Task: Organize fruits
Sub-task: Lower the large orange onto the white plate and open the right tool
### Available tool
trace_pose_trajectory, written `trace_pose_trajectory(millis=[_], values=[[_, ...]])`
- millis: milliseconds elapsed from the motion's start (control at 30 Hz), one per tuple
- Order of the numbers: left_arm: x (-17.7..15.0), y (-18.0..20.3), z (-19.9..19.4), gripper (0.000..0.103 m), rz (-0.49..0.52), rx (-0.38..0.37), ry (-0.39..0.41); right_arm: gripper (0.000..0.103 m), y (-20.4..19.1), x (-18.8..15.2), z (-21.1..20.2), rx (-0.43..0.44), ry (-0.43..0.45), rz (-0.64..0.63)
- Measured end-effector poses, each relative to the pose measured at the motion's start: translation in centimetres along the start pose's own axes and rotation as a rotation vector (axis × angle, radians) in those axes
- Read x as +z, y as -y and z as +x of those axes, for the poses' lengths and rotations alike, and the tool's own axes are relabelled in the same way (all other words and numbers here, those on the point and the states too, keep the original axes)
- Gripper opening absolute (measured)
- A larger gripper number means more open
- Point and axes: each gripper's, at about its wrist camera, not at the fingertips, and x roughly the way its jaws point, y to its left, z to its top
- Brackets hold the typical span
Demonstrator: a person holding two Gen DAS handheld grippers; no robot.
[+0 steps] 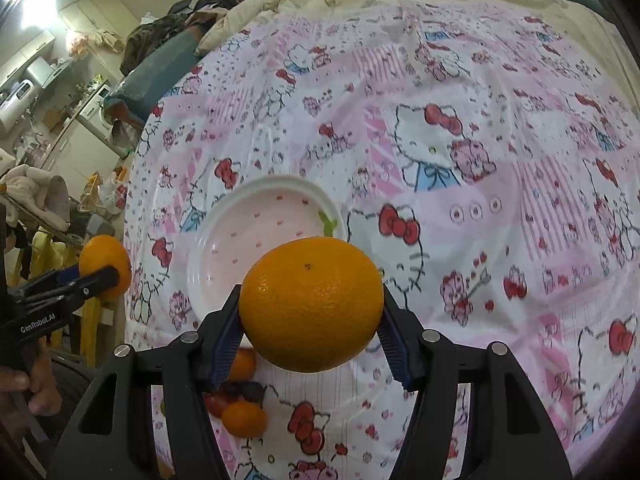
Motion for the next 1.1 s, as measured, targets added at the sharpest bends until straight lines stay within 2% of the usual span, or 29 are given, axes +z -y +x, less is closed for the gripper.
trace_pose_trajectory(millis=[200,433,633,833,933,1100], values=[[1.3,0.3,1.6,0.052,0.013,-0.007,0.001,0.064,0.7,1.6,2.0,0.009,-0.013,0.014],[1.1,-0.3,4.0,0.052,0.007,-0.024,-0.033,0.064,-0.2,3.0,5.8,-0.002,-0.077,-0.027],[1.7,-1.6,4.6,0.052,-0.047,-0.02,-0.019,0.064,-2.1,4.0,9.8,0.003,-0.136,-0.078],[1.4,-3.9,6.6,0.052,-0.203,-0.031,-0.107,0.064,-3.8,5.7,14.3,0.019,-0.202,-0.092],[1.0,-4.4,7.1,0.052,-0.218,-0.004,-0.135,0.064,-3.9,6.0,16.0,0.014,-0.228,-0.088],[0.7,-4.3,6.9,0.052,-0.193,0.017,-0.117,0.066,-4.0,6.5,16.7,0.018,-0.235,-0.099]])
